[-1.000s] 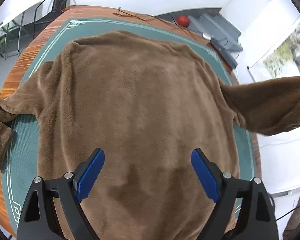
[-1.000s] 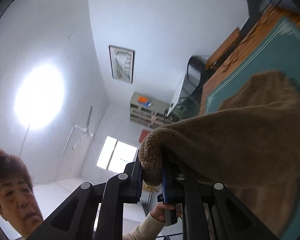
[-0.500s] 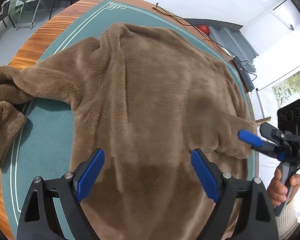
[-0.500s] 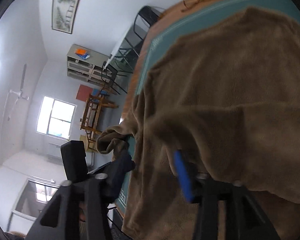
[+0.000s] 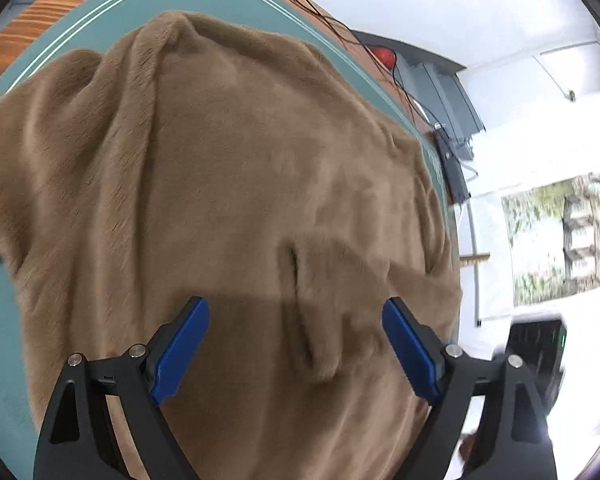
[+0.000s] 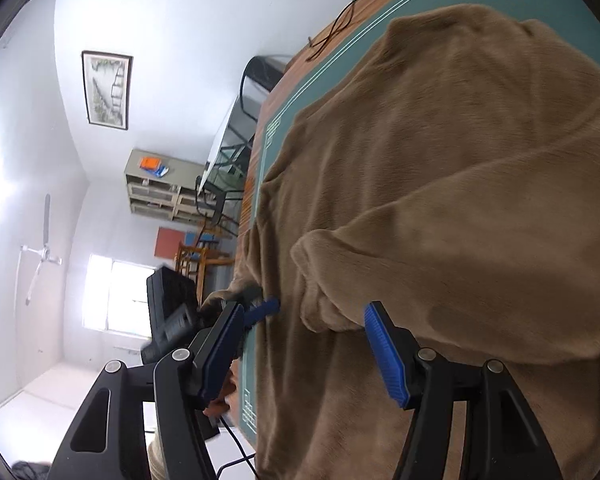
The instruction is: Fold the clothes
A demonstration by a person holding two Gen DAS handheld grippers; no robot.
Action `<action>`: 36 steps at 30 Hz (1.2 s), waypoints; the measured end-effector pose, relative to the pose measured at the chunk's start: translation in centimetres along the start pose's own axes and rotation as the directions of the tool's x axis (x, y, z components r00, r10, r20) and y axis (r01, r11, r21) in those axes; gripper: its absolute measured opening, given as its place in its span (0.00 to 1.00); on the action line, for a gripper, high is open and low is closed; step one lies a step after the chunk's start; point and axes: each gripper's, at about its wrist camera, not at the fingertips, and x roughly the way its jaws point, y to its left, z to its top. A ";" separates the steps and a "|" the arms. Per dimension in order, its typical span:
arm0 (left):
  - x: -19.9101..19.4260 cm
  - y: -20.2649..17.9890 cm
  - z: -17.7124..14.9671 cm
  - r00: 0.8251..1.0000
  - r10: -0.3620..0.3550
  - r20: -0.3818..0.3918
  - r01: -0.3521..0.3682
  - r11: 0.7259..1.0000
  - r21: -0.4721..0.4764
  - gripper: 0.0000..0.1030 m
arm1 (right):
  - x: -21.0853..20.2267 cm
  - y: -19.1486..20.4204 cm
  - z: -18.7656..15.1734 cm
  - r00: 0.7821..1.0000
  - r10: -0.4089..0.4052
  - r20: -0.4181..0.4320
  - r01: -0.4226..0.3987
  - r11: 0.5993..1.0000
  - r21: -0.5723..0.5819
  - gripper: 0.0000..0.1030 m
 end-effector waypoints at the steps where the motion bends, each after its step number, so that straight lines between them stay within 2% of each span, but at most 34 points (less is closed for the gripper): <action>1: 0.5 -0.2 0.4 1.000 -0.006 0.004 0.006 1.000 -0.007 0.88 | -0.6 -0.3 -0.3 1.000 -0.005 0.006 0.005 1.000 0.004 0.63; 4: 2.2 -0.6 1.5 1.000 -0.009 -0.005 0.009 1.000 -0.018 0.88 | -1.7 -1.1 -0.8 1.000 -0.016 0.019 0.016 1.000 0.017 0.63; 6: 3.8 -0.7 1.8 0.999 0.042 -0.029 -0.042 0.999 0.000 0.88 | -2.1 -1.5 -1.1 0.999 -0.017 0.030 0.016 0.999 0.030 0.63; 10: 4.7 -2.1 1.6 0.995 0.097 -0.023 -0.095 0.993 0.075 0.88 | -4.5 -2.5 -1.1 0.998 -0.027 0.052 0.025 0.999 0.035 0.63; 12: 4.9 -2.7 1.6 0.995 0.099 -0.026 -0.096 0.990 0.107 0.75 | -5.6 -2.9 -1.1 0.997 -0.039 0.065 0.036 0.999 0.037 0.63; 13: 5.0 -3.0 1.6 0.993 0.117 -0.027 -0.113 0.986 0.121 0.56 | -6.3 -3.1 -0.9 0.996 -0.045 0.071 0.043 0.998 0.039 0.63; 14: 5.1 -3.4 1.5 0.990 0.136 -0.027 -0.131 0.982 0.134 0.44 | -6.7 -3.3 -0.7 0.995 -0.057 0.079 0.054 0.998 0.039 0.63; 16: 4.8 -3.7 1.6 0.986 0.165 -0.017 -0.160 0.975 0.152 0.31 | -7.3 -3.4 -0.1 0.991 -0.089 0.097 0.086 0.996 0.035 0.63; 18: 4.0 -4.1 1.8 0.990 0.143 -0.010 -0.140 0.978 0.152 0.23 | -8.3 -3.6 0.7 0.985 -0.129 0.119 0.127 0.992 0.025 0.63; 23: 0.2 -6.3 2.1 0.993 0.100 0.067 -0.113 0.966 0.231 0.20 | -10.7 -4.2 2.9 0.956 -0.237 0.175 0.241 0.971 -0.004 0.63; 25: -1.5 -6.8 2.1 0.989 0.102 0.107 -0.127 0.956 0.265 0.20 | -11.0 -4.1 3.8 0.934 -0.305 0.187 0.316 0.948 -0.031 0.63; 27: -2.5 -7.4 2.4 0.985 0.104 0.135 -0.139 0.948 0.286 0.20 | -10.9 -4.0 4.9 0.896 -0.398 0.196 0.418 0.906 -0.071 0.63; 30: -3.9 -7.7 3.0 0.984 0.087 0.154 -0.130 0.945 0.300 0.20 | -10.0 -4.0 6.9 0.841 -0.500 0.205 0.528 0.842 -0.109 0.63; 34: -7.3 -8.2 4.0 0.973 0.045 0.228 -0.116 0.943 0.311 0.20 | -8.6 -4.0 9.7 0.755 -0.618 0.220 0.652 0.743 -0.152 0.63; 36: -9.6 -8.9 4.9 0.957 0.015 0.289 -0.112 0.940 0.323 0.20 | -7.9 -4.0 11.1 0.705 -0.670 0.230 0.707 0.685 -0.172 0.63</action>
